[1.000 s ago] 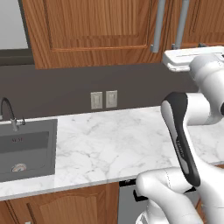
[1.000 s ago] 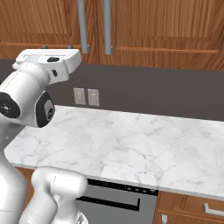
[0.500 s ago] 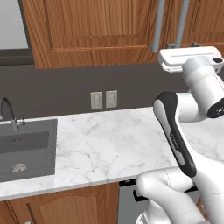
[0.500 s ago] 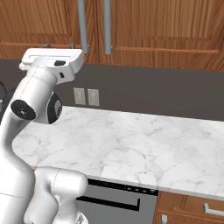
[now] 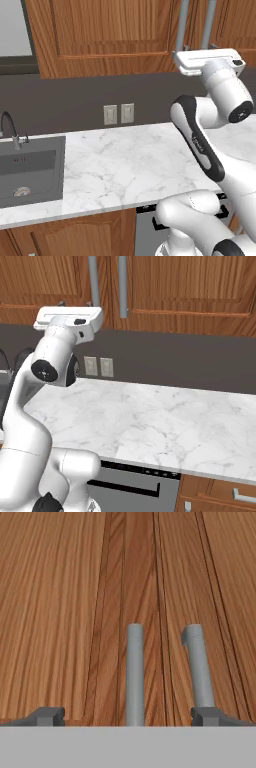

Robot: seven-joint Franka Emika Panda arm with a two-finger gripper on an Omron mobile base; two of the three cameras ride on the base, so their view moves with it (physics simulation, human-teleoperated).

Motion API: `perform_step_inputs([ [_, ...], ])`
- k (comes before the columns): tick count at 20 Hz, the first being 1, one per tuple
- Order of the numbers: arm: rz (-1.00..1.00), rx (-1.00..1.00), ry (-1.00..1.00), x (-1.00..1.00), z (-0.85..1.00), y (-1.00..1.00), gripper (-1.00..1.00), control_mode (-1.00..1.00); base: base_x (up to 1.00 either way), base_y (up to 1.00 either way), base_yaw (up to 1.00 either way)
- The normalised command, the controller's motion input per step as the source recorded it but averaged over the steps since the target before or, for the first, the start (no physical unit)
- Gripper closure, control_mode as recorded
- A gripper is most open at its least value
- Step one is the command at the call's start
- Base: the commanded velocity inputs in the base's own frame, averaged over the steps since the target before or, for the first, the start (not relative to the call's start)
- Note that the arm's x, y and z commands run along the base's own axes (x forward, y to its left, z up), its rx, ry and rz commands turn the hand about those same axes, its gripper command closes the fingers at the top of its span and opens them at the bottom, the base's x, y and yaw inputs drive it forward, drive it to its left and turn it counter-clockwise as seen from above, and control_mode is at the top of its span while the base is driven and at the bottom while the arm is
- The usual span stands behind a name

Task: Get the candle and the liquor from the cabinet and move them to the dining counter.

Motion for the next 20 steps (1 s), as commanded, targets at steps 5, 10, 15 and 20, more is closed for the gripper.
perform_step_inputs([
  [5,0.0,0.0,0.0,0.48,0.0,0.01,-1.0,-1.0,0.0,0.0,0.0],
  [10,0.0,0.0,0.0,0.38,0.01,0.0,-1.0,-1.0,0.0,0.0,0.0],
  [15,0.0,0.0,0.0,0.37,0.04,0.0,-1.0,-1.0,0.0,0.0,0.0],
  [20,0.0,0.0,0.0,0.34,0.04,0.0,-1.0,-1.0,0.0,0.0,0.0],
])
